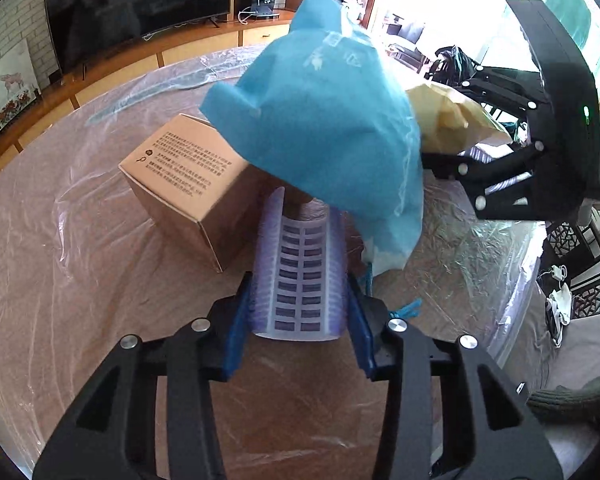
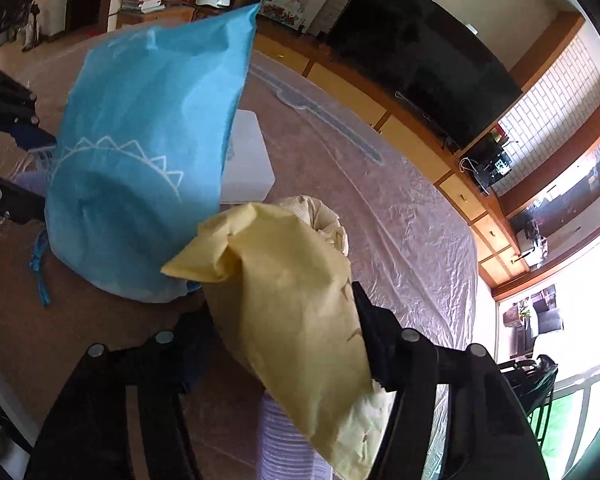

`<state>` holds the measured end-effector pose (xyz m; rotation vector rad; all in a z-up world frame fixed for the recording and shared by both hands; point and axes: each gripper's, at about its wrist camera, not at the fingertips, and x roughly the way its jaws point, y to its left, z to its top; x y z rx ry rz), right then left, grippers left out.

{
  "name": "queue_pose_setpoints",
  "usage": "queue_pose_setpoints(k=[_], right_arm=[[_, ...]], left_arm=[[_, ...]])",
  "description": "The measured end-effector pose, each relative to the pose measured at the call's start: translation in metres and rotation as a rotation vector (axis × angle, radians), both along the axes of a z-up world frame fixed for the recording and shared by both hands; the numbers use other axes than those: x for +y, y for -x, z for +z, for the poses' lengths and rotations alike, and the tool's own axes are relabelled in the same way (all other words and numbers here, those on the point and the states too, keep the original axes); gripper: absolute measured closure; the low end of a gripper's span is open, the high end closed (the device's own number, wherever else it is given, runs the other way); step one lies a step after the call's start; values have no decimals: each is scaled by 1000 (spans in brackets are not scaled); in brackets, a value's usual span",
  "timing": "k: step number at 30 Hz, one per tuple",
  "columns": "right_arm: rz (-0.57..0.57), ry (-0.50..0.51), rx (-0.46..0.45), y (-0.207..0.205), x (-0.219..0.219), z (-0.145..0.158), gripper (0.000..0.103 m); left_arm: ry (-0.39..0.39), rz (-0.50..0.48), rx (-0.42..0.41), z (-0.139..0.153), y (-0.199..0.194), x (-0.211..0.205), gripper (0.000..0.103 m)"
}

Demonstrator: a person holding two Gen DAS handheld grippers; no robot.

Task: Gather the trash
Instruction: 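Grasp the lavender hair roller with the left tool while the right tool grasps the yellow paper bag, then carry the hair roller and yellow paper bag with both tools over the trash bin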

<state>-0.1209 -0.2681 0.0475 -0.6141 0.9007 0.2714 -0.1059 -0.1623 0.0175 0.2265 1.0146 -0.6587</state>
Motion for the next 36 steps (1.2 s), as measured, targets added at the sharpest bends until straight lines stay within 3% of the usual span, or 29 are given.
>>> queue_pose_setpoints(k=[11, 21, 29, 36], right_arm=[[-103, -303, -39, 23, -26, 46, 50], [-150, -732, 35, 41, -50, 69, 51], [-151, -850, 72, 63, -50, 63, 50], [-154, -853, 33, 76, -42, 64, 51]], left_arm=[[66, 101, 0, 10, 22, 30, 59], [114, 171, 2, 17, 41, 47, 59], [175, 227, 19, 18, 55, 58, 59], [177, 236, 16, 19, 62, 59, 59]])
